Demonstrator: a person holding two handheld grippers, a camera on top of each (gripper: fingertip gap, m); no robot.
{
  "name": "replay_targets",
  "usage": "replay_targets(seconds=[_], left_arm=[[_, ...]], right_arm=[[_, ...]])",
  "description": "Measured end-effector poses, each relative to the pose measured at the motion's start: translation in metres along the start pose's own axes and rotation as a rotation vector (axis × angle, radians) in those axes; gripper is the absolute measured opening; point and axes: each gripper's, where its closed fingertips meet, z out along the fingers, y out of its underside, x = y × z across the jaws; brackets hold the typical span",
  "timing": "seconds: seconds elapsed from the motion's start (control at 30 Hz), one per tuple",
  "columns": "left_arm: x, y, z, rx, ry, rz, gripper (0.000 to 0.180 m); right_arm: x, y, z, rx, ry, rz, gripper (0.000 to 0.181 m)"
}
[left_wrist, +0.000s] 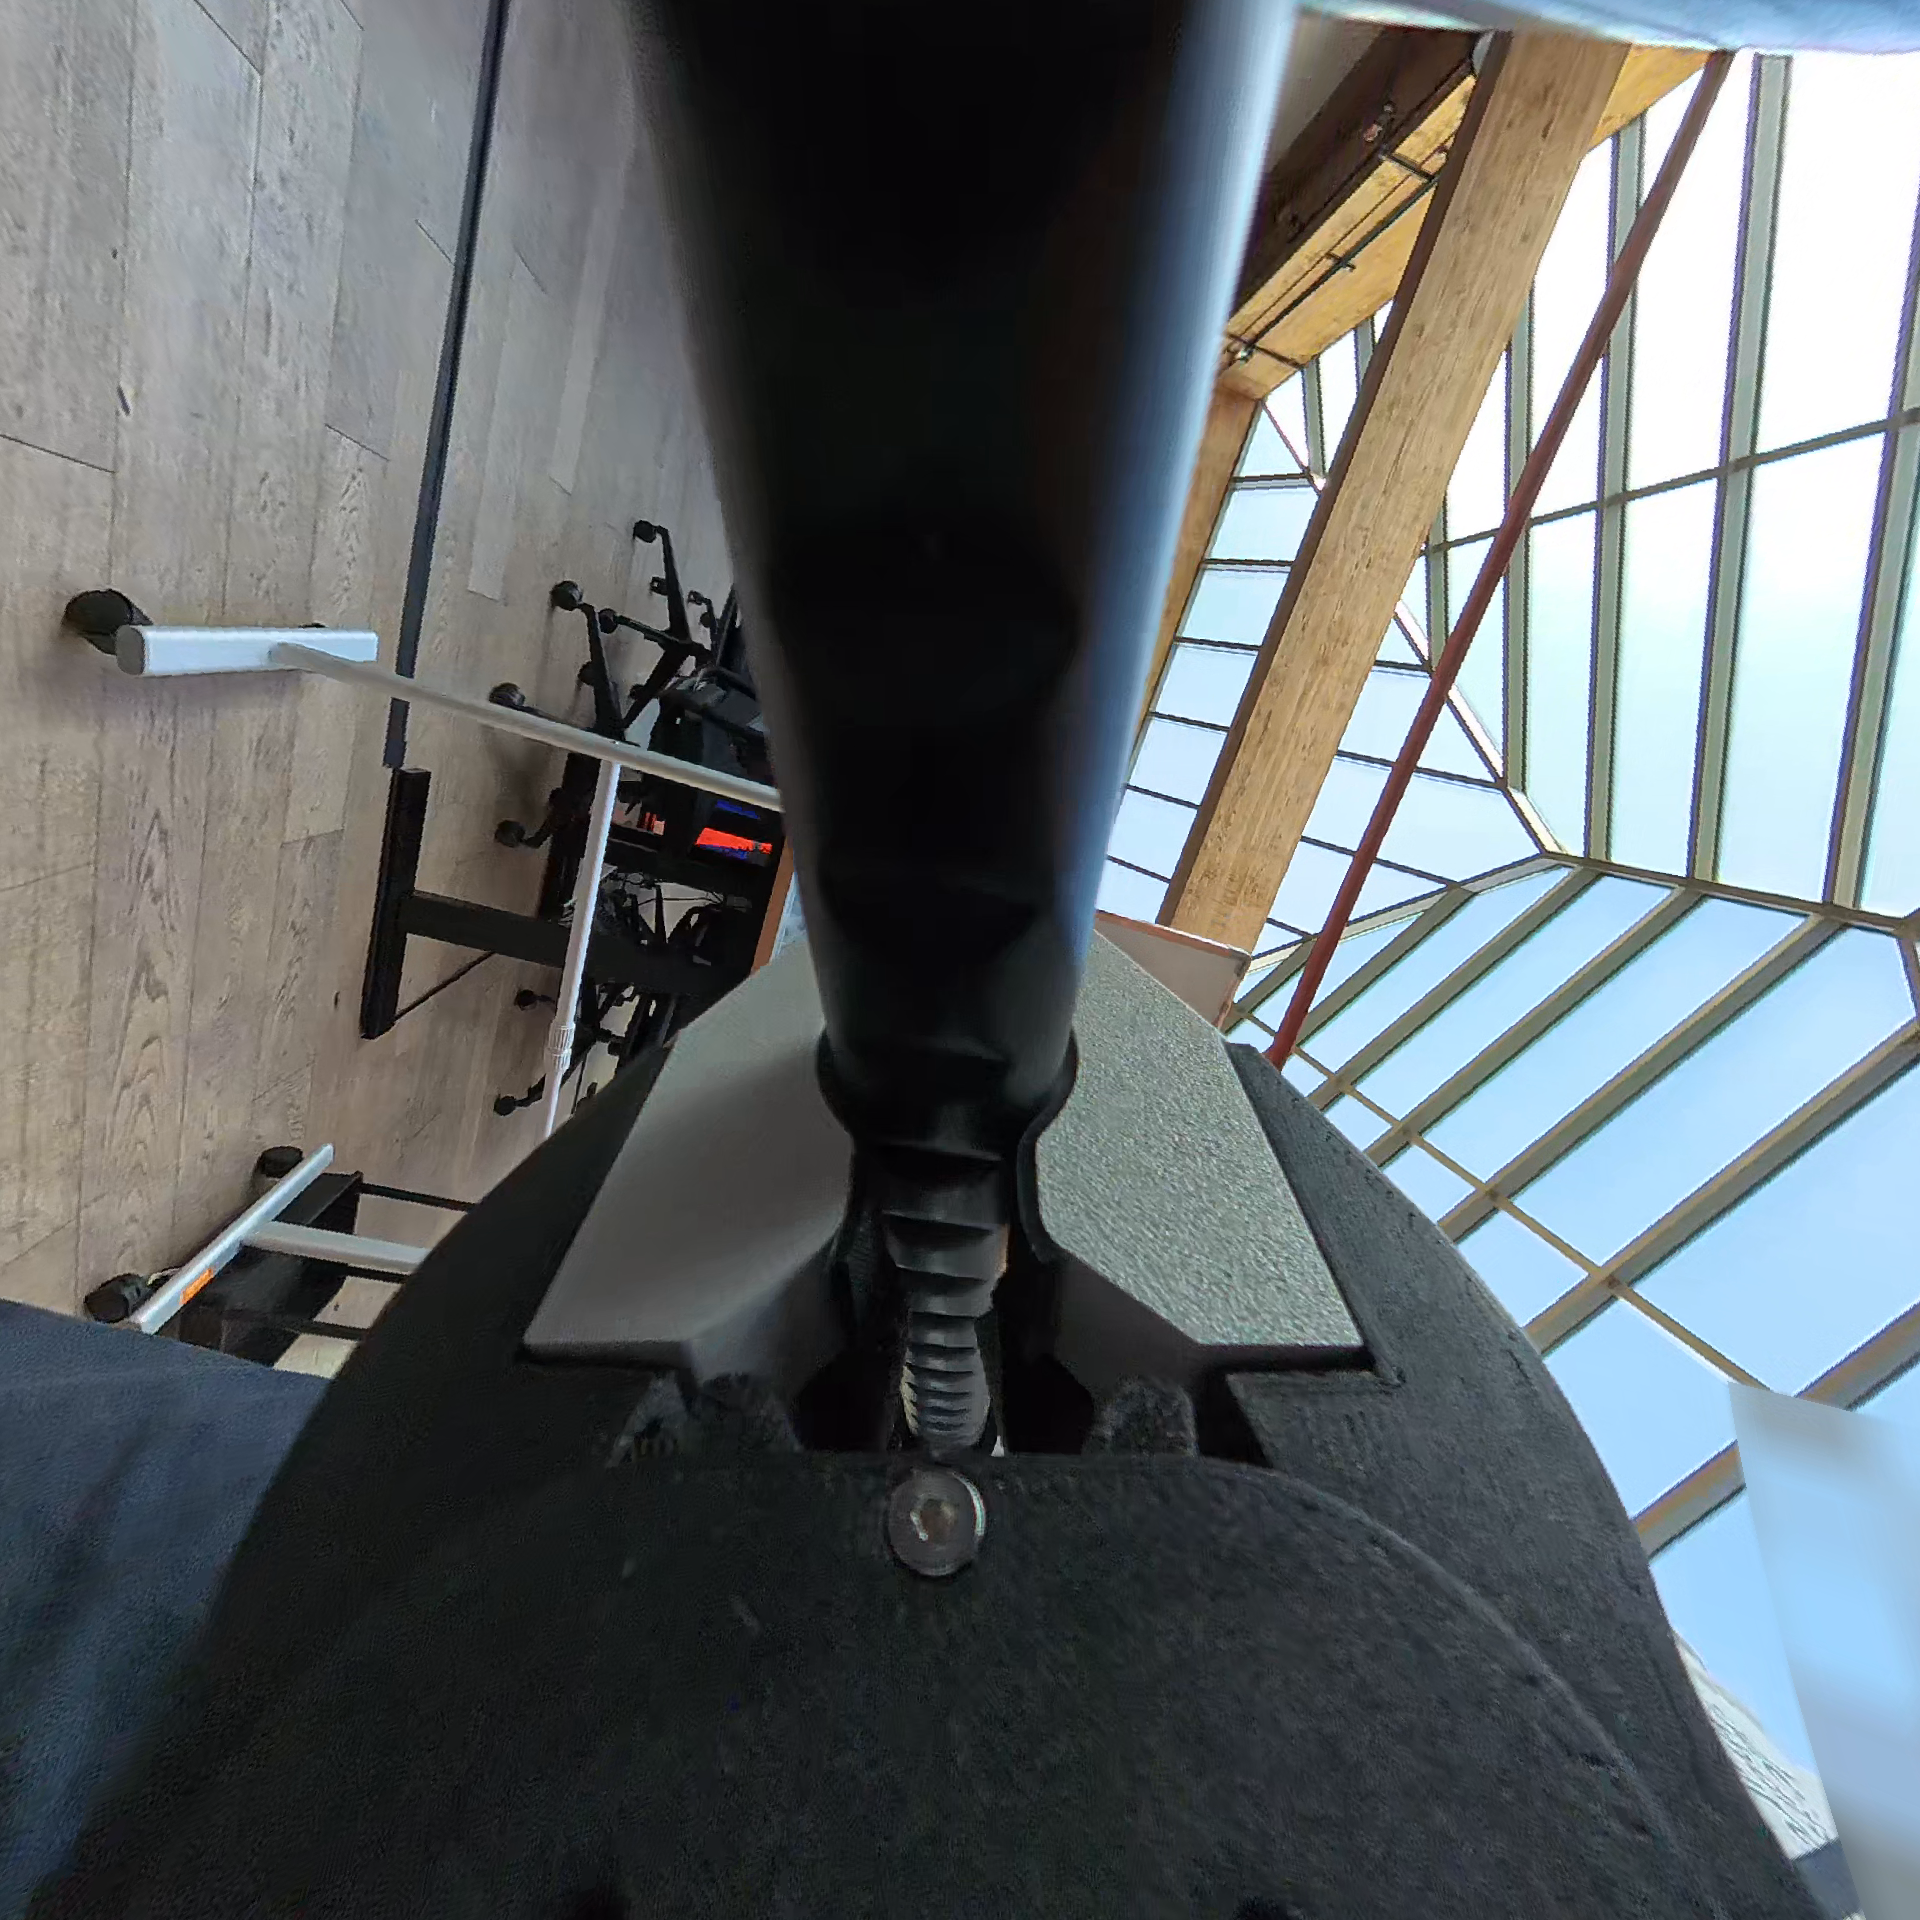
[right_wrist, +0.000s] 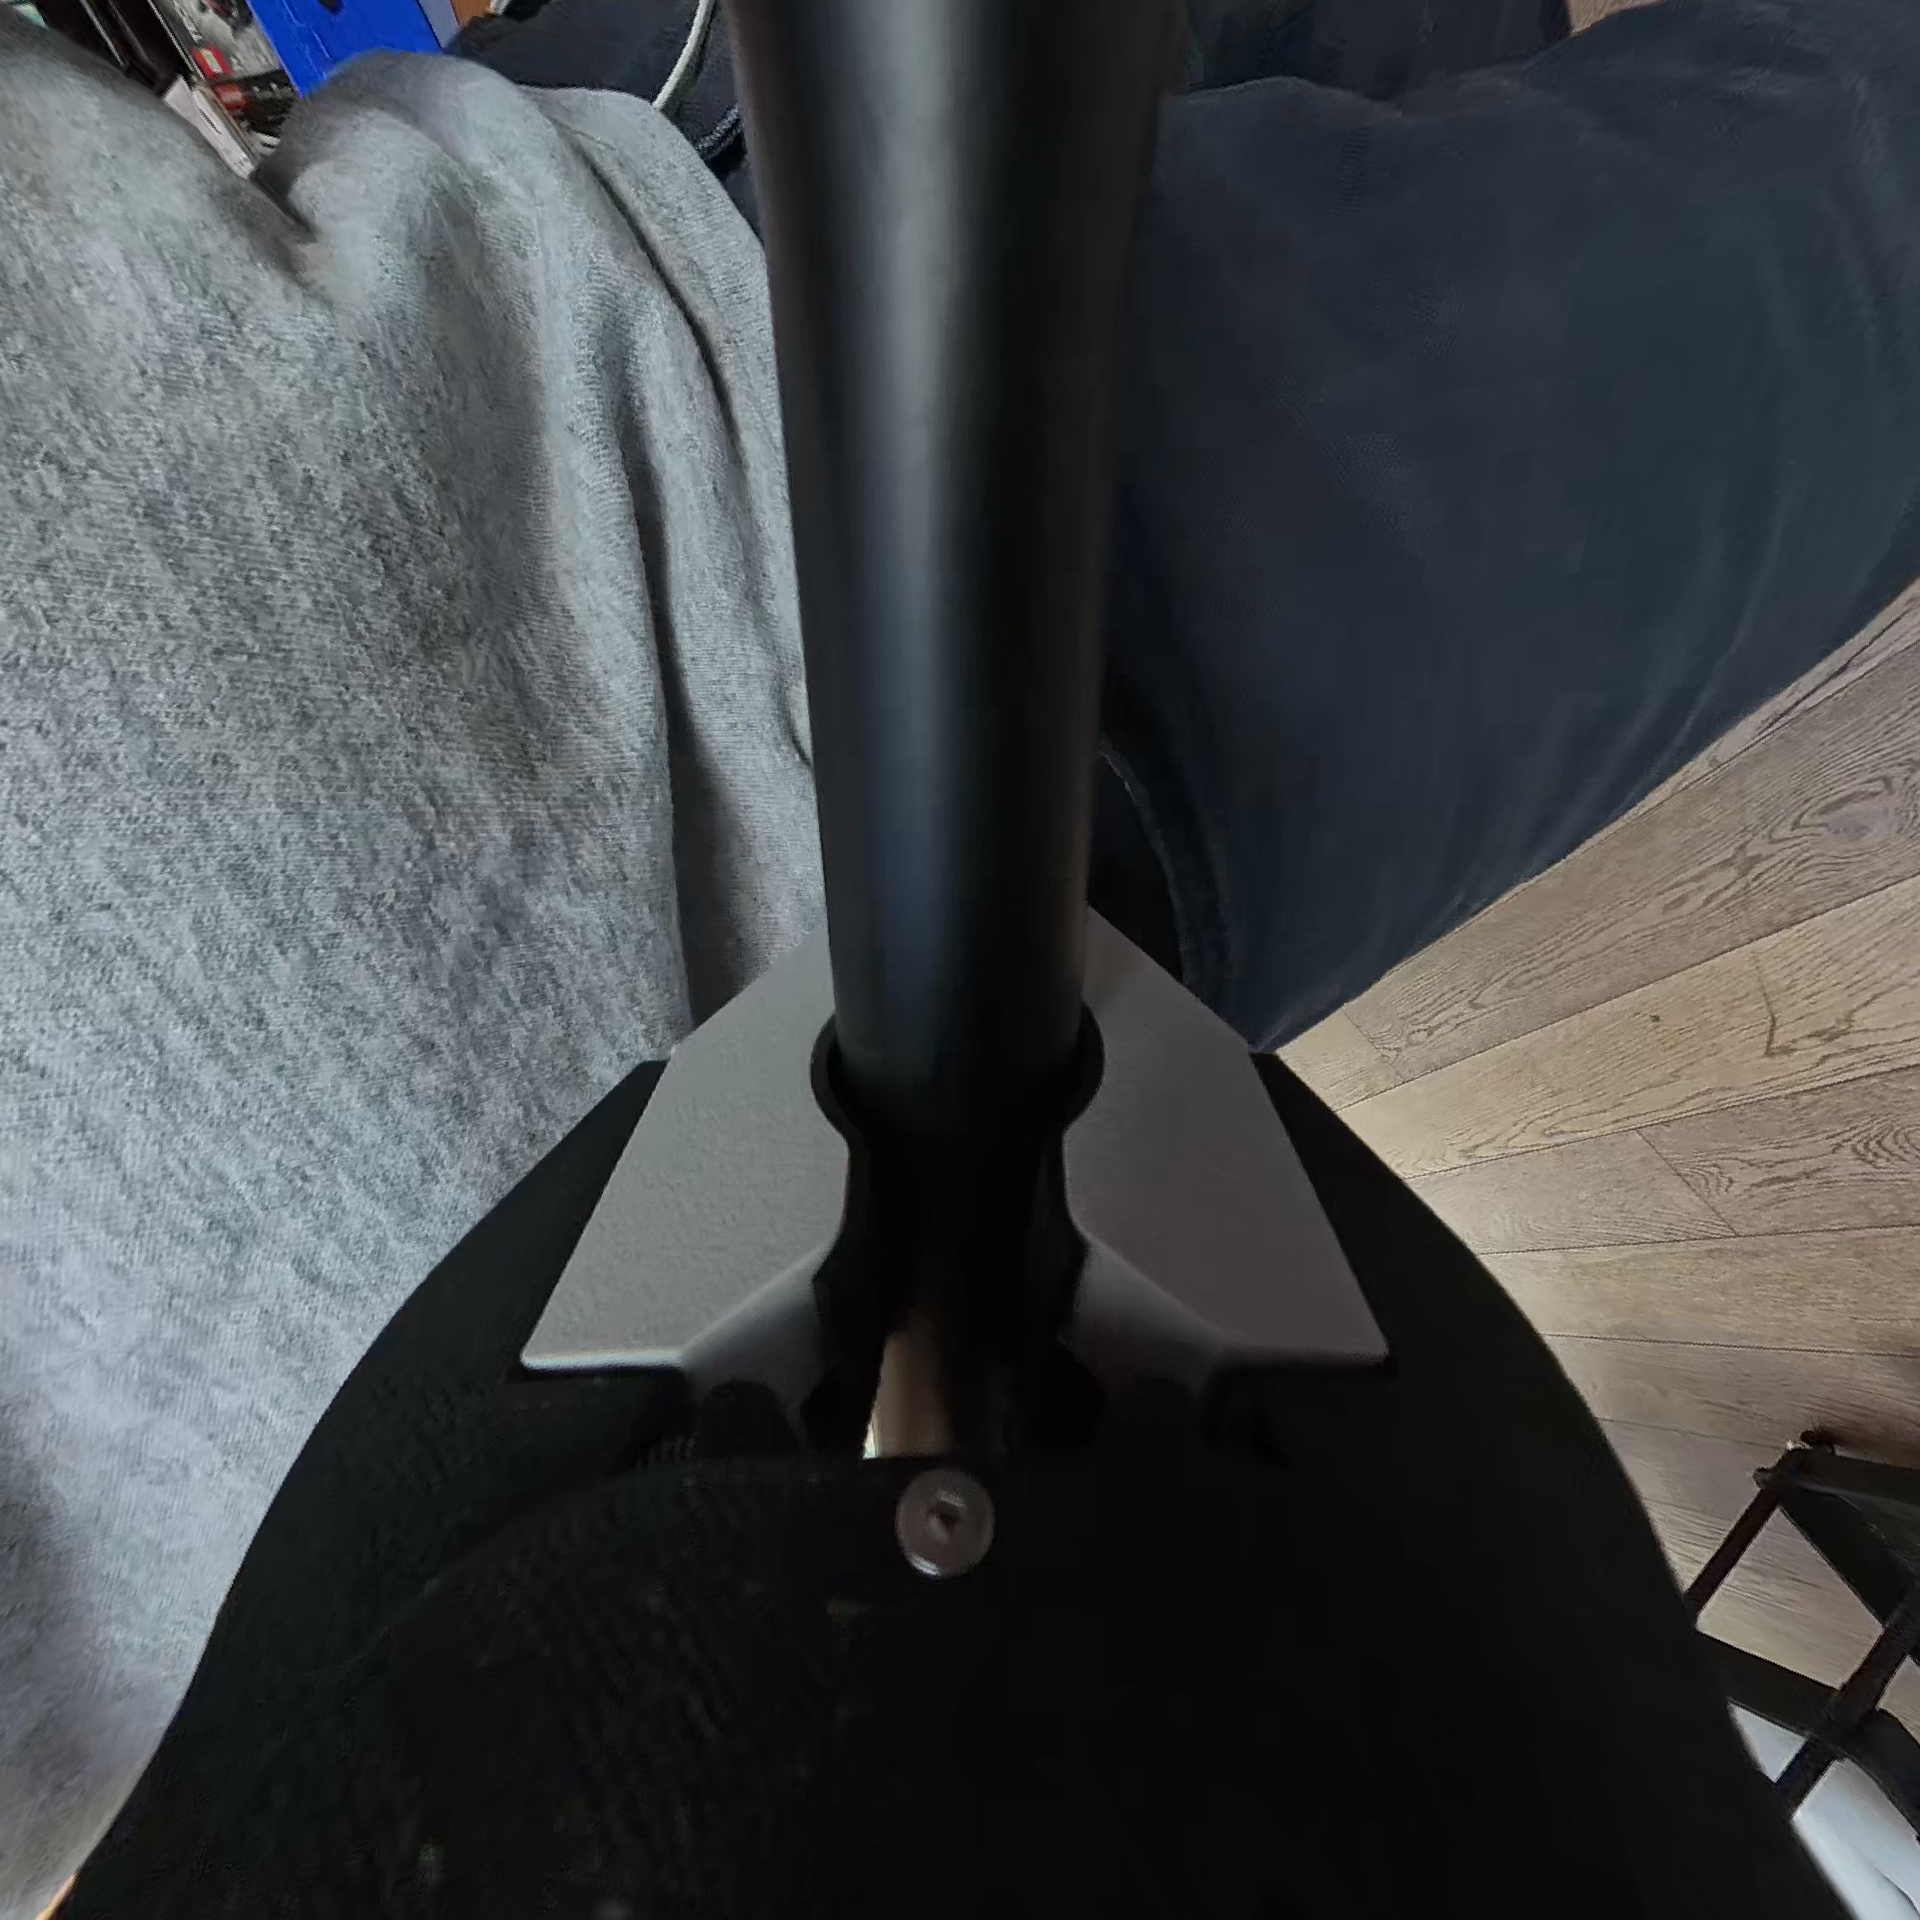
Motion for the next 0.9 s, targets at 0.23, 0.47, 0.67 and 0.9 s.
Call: replay_targets(seconds=[0.23,0.47,0.67,0.9], left_arm=[[0.051,-0.099,0.08,-0.036,0.006,0.026,0.018],[0.088,-0.209,0.163,-0.166,0.028,0.053,0.018],[0.113,-0.28,0.243,-0.306,-0.021,0.038,0.018],[0.124,-0.328,0.365,-0.452,-0.023,0.027,0.018]], right_arm=[[0.025,-0.081,-0.092,0.01,0.02,0.003,0.024],[0.045,-0.182,-0.163,0.083,0.044,0.051,0.024],[0.043,-0.255,-0.216,0.18,-0.015,0.135,0.025],[0.08,-0.304,-0.286,0.28,-0.027,0.232,0.025]])
